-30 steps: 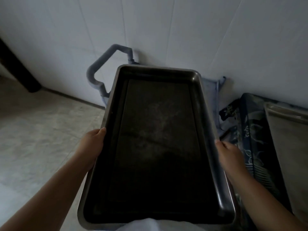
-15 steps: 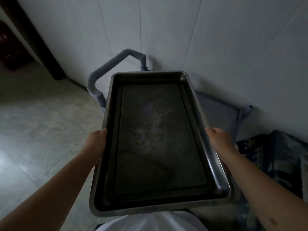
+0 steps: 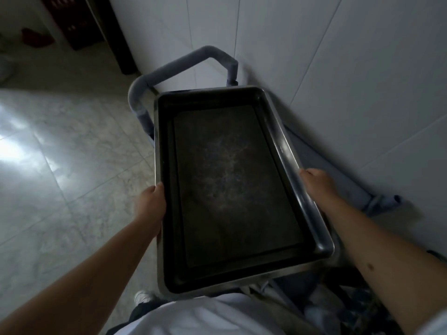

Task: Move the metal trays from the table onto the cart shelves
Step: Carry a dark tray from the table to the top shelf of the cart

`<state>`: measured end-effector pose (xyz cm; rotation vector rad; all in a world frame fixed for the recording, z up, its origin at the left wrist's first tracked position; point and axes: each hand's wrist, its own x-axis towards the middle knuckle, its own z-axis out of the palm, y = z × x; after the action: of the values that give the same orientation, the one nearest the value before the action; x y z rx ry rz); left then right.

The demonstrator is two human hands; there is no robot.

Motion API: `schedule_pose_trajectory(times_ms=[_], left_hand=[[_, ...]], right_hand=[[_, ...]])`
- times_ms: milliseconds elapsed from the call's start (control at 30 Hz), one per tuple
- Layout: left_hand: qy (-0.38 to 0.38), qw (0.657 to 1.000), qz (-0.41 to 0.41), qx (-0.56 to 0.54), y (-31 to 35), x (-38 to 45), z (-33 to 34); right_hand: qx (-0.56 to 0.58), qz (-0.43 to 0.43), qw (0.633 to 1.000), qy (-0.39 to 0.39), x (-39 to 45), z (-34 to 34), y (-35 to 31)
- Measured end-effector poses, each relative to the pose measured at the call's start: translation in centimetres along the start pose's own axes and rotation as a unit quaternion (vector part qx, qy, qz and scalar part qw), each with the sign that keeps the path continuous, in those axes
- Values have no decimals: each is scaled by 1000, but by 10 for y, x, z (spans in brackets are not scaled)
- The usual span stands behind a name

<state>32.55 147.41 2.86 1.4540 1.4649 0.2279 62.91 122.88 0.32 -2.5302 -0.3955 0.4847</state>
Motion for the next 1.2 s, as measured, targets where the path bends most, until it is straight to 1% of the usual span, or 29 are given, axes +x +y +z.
schedule_pose_trajectory(times_ms=[67, 200, 300, 367, 467, 567, 633, 667, 700, 733, 767, 800, 833, 867, 900, 1000, 1067, 1167, 1200], left_hand=[[11, 1000, -5, -13, -1, -5, 9], [2, 998, -36, -59, 2, -10, 24], [3, 996, -45, -80, 3, -10, 31], [11, 994, -47, -93, 5, -9, 35], [6, 990, -66, -121, 7, -5, 40], [-1, 987, -74, -144, 5, -3, 44], [2, 986, -68, -151, 3, -2, 46], [2, 986, -64, -153, 3, -2, 46], [-1, 986, -64, -154, 2, -2, 45], [-6, 986, -66, -155, 1, -2, 45], [-11, 985, -70, -157, 0, -2, 45], [-16, 984, -74, -162, -1, -3, 46], [-22, 982, -76, -170, -2, -5, 48], [-31, 980, -79, -178, -2, -7, 50], [-40, 978, -83, -186, -1, -10, 53], [-66, 971, -91, -211, 0, -18, 68], [-93, 966, -108, -215, 1, -24, 78], [-129, 953, -141, -234, 5, -33, 92], [-137, 952, -145, -231, 5, -35, 96]], right_hand=[[-14, -12, 1000, -9, 15, 0, 5], [-60, -25, 998, -22, 40, 0, 15], [-54, -25, 998, -31, 50, 1, 20], [-25, -20, 999, -37, 47, -1, 22], [-9, 1, 1000, -12, 16, -12, 38], [-2, 20, 998, 52, -41, -22, 71], [26, 78, 994, 72, -81, -24, 94], [42, 122, 990, 62, -97, -23, 100], [76, 171, 981, 42, -108, -20, 106], [150, 229, 962, 20, -116, -14, 110], [254, 283, 925, 3, -121, -9, 112], [343, 322, 882, 1, -121, -6, 111], [397, 343, 851, 7, -119, -5, 111], [412, 351, 841, 15, -114, -5, 111], [416, 352, 838, 23, -108, -7, 111], [387, 347, 853, 34, -82, -18, 116], [385, 355, 851, 41, -63, -29, 119], [456, 368, 808, 65, -41, -42, 126], [465, 369, 802, 57, -38, -45, 127]])
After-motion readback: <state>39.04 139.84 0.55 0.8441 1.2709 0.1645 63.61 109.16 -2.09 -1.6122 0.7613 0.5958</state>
